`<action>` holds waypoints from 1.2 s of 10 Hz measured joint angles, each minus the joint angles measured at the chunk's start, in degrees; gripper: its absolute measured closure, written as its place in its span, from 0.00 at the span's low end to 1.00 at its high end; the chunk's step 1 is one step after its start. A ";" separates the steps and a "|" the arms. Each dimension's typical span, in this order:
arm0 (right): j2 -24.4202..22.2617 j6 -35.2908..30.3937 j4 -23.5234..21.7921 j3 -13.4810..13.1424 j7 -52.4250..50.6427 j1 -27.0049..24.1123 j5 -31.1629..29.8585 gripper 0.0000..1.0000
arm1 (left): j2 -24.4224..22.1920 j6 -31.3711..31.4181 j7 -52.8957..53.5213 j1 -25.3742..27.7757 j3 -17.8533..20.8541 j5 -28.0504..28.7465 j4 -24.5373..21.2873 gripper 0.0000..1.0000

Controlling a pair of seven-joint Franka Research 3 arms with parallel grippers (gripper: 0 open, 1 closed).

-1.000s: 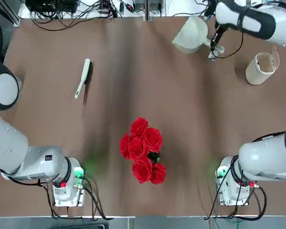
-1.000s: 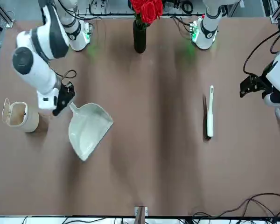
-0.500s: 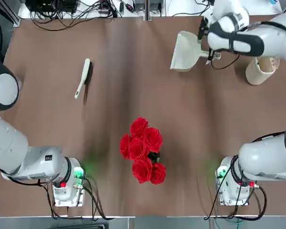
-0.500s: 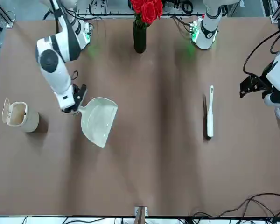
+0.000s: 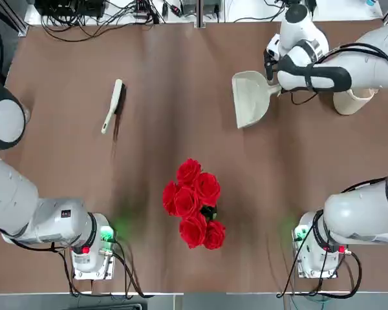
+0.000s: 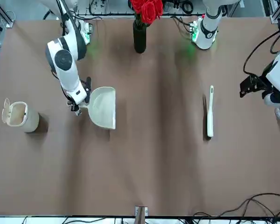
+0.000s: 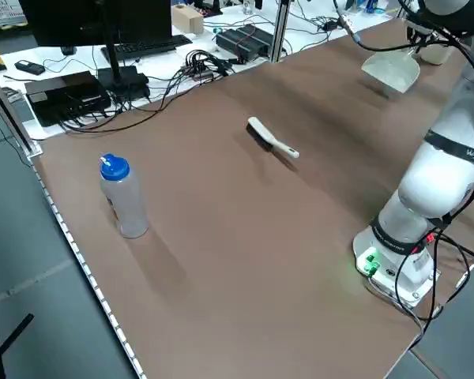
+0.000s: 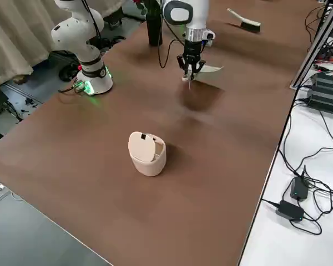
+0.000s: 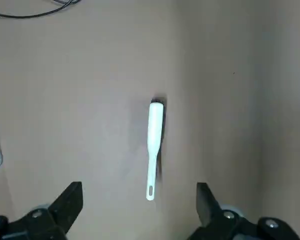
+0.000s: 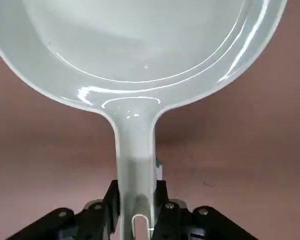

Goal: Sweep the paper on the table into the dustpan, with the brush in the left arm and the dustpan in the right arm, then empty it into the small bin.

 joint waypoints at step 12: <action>7.36 5.19 -0.01 -3.99 0.95 -1.27 -4.83 0.67 | -0.07 0.00 0.00 0.46 0.05 0.00 0.03 0.00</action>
